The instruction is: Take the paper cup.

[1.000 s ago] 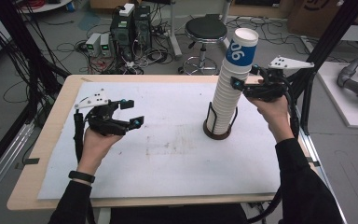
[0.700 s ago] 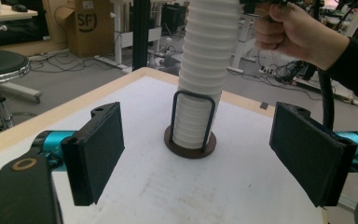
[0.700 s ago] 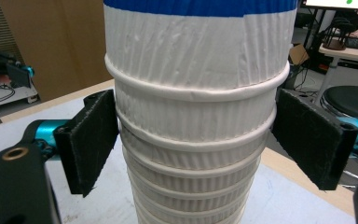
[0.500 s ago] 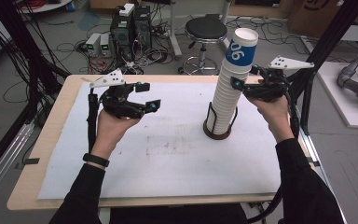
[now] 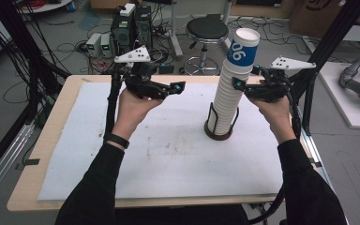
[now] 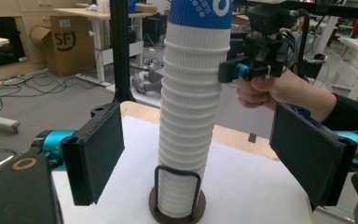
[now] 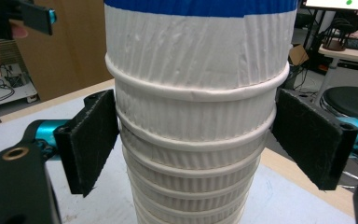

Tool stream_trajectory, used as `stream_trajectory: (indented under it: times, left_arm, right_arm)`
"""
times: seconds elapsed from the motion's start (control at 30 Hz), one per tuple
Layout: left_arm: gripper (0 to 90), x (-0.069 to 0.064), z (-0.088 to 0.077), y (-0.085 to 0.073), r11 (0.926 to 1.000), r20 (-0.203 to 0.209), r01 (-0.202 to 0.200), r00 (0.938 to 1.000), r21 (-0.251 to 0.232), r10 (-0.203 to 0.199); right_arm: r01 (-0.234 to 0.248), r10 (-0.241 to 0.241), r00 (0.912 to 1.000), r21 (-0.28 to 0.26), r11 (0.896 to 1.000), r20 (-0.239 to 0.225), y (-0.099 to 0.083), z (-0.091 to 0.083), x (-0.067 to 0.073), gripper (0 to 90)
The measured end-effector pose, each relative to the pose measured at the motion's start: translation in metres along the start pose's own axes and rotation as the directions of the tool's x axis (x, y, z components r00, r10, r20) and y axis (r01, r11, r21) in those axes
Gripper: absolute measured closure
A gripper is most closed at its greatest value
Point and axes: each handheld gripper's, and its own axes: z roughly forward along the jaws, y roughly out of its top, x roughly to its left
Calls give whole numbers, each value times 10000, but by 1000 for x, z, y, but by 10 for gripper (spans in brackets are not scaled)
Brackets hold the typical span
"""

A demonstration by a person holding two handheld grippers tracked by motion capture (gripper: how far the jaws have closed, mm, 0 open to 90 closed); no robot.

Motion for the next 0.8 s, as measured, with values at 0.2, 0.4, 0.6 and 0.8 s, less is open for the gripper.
stream_trajectory:
  times: [0.2,0.4,0.6,0.8]
  left_arm:
    - [176,1,20,20,9999,157,40,9999,-165,-37]
    - [176,-1,43,41,9997,387,-203,9990,-159,209]
    - [176,-3,62,57,9990,512,-452,9977,25,450]
    - [176,-6,79,72,9975,569,-703,9959,17,701]
  right_arm:
    - [-2,2,10000,-8,10000,-7,0,0,0,155]
    - [31,-31,10000,-4,10000,12,0,0,0,156]
    - [90,-90,10000,23,10000,8,0,-1,0,157]
    - [111,-111,9999,17,9999,17,0,-1,0,157]
